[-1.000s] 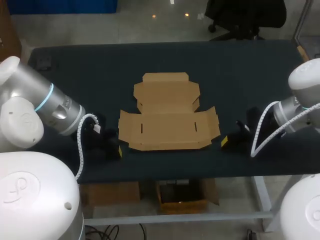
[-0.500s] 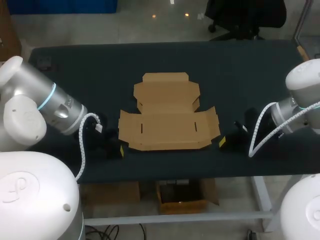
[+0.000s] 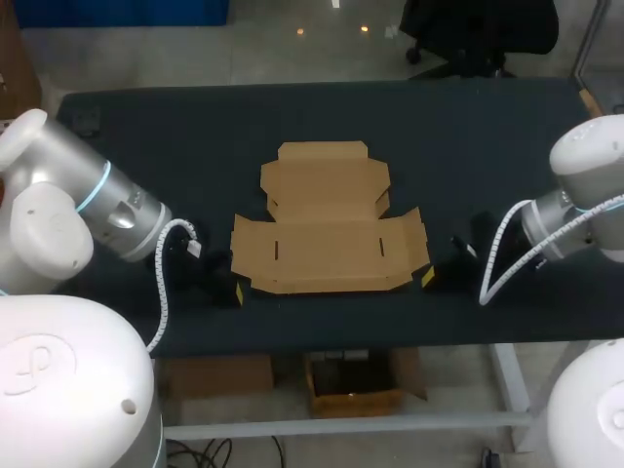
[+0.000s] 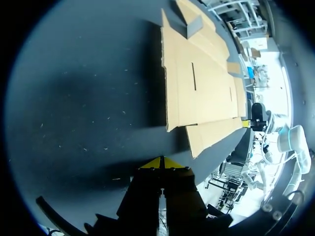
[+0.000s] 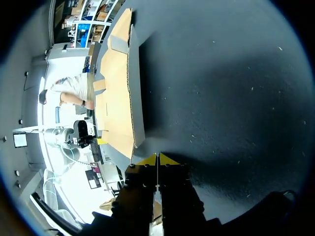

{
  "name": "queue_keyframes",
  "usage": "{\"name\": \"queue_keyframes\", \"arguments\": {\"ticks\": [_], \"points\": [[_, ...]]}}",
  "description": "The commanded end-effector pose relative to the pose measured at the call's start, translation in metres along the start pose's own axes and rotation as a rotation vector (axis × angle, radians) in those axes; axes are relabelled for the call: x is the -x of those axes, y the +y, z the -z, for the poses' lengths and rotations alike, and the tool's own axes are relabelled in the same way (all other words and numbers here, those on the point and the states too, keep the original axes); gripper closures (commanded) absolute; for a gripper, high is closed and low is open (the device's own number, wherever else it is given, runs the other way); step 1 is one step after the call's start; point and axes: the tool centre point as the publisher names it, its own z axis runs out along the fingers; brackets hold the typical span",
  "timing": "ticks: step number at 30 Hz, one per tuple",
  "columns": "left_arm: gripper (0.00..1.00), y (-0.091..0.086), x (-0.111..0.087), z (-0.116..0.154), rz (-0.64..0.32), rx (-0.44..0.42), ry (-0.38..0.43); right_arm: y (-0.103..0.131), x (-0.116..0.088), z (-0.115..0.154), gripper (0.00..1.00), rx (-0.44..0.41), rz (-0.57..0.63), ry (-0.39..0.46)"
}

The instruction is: Assemble the packaging by folding the flat box into shape, placing the metal phone stand inside, and closing the box properly

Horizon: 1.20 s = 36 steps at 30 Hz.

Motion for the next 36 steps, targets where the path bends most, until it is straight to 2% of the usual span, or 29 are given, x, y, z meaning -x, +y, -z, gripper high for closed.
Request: {"name": "queue_keyframes", "arguments": {"ticks": [1, 36], "points": [[1.0, -0.003, -0.002, -0.004, -0.007, 0.011, 0.001, 0.003, 0.001, -0.002, 1.0, -0.008, -0.001, 0.008], [1.0, -0.005, -0.009, -0.013, -0.03, 0.026, 0.036, 0.006, -0.01, -0.014, 1.0, -0.012, -0.004, -0.007]]}}
